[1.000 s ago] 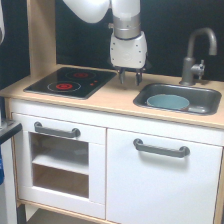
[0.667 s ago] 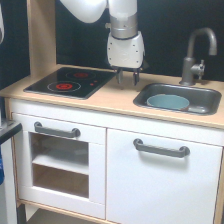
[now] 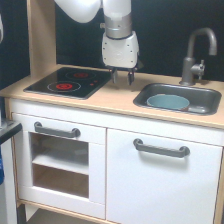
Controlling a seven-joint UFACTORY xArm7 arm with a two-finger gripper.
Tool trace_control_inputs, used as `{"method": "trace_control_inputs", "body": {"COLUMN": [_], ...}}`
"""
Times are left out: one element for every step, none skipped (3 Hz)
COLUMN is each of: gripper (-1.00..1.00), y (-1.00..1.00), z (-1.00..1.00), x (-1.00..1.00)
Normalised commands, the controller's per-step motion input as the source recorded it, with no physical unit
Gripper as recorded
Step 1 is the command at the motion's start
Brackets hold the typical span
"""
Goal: Place the pot in the sink
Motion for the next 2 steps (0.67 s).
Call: {"method": "trace_control_inputs", "body": {"gripper": [0.99, 0.99], "y": [-0.18, -0.21], "z": [0.41, 0.49], "x": [-0.34, -0.40]}}
